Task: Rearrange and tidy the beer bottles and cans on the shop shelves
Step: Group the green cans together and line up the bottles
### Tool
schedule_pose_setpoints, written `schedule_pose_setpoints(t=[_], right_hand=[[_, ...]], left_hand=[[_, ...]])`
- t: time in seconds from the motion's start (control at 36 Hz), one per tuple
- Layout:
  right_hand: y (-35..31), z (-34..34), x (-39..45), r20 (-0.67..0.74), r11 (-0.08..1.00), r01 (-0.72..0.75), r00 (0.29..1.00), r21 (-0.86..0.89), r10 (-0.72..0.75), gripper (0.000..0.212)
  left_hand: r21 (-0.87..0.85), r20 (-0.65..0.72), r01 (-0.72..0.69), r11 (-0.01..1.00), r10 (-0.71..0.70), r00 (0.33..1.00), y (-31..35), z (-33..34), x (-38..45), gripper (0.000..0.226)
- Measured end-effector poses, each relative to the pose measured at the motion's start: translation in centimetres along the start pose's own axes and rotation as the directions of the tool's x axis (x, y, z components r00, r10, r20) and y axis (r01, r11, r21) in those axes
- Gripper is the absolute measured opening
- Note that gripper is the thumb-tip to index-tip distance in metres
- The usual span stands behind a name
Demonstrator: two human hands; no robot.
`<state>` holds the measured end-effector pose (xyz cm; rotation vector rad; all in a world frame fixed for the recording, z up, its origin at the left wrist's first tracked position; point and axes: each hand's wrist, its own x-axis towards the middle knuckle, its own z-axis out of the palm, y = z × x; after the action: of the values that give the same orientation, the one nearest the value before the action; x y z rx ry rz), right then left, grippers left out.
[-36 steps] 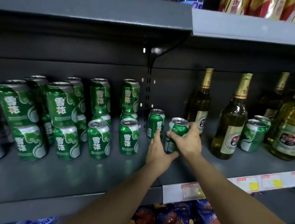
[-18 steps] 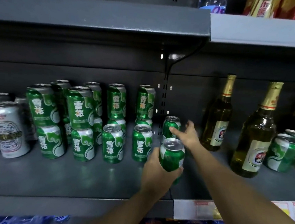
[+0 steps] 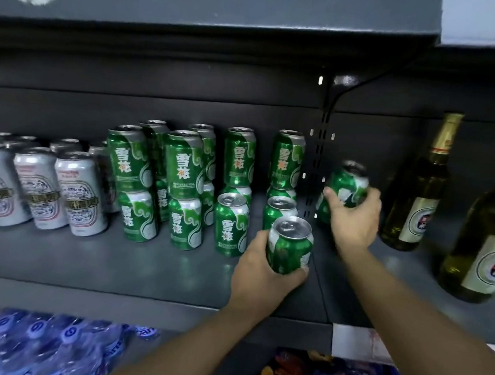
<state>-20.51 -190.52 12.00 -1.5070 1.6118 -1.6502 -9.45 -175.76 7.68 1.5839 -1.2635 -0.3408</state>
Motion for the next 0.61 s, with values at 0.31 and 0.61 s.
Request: schedule_pose_setpoints(t=[0.31,0.61], right_hand=[[-11.1,3.2,-4.6,0.506,0.978,0.139,0.839,0.153,-0.199,0.083],[-11.5,6.1,-5.7,0.543,0.989,0.143,0.828,0.032,-0.137,0.093]], left_hand=[[0.004,0.141,-0.023,1.000,0.022,0.990,-2.4,-2.9,0.3,0.054],[-0.104,0.189,-0.011,0.995,0.031,0.981,-4.6,-3.3,0.6,0.074]])
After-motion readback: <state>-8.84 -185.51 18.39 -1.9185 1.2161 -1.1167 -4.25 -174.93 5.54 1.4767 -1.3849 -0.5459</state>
